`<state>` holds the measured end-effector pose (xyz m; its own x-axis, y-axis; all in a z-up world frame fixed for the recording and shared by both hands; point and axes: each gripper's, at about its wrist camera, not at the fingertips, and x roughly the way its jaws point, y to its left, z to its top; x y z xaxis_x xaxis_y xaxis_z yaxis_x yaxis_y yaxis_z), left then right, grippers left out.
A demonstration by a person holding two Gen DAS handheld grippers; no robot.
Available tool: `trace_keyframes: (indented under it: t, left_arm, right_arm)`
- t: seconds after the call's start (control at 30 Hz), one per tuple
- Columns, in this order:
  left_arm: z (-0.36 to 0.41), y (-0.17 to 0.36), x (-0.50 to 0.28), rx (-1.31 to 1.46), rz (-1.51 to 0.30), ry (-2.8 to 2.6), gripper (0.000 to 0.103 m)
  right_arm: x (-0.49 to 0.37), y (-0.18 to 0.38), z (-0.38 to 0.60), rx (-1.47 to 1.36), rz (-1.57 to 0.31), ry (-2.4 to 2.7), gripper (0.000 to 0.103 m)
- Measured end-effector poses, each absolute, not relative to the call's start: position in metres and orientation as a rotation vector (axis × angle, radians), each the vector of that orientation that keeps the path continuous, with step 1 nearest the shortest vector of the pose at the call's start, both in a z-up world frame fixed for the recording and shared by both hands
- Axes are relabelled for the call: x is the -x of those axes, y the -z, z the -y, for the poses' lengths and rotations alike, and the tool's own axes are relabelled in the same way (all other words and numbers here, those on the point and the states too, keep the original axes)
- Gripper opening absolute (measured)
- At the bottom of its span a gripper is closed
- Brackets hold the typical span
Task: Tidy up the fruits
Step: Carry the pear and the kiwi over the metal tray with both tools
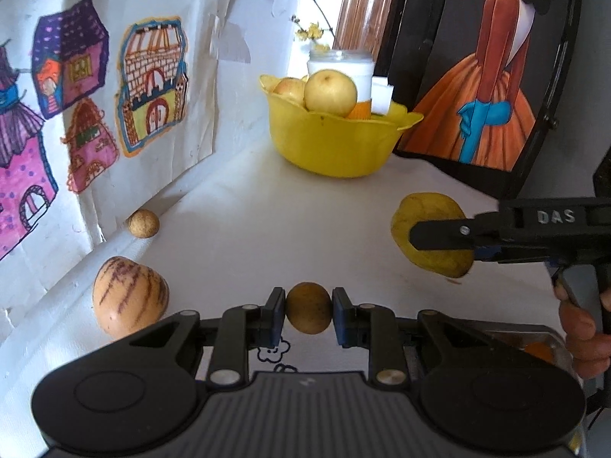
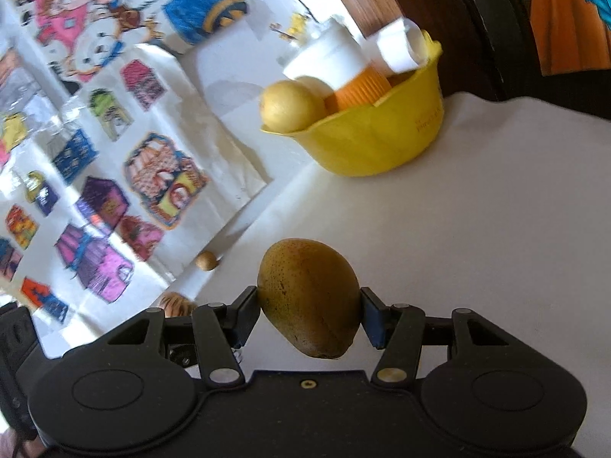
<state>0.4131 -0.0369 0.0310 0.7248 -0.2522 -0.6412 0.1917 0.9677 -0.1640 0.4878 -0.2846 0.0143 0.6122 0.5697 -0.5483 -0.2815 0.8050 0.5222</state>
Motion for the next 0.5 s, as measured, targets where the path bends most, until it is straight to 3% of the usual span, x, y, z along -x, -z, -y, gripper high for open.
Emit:
trace_keyframes:
  t: [0.5]
  left_arm:
    - [0.049, -0.062, -0.342, 0.127, -0.663, 0.304, 0.028]
  right_arm:
    - [-0.381, -0.061, 0.309, -0.378, -0.707, -0.521, 0.058]
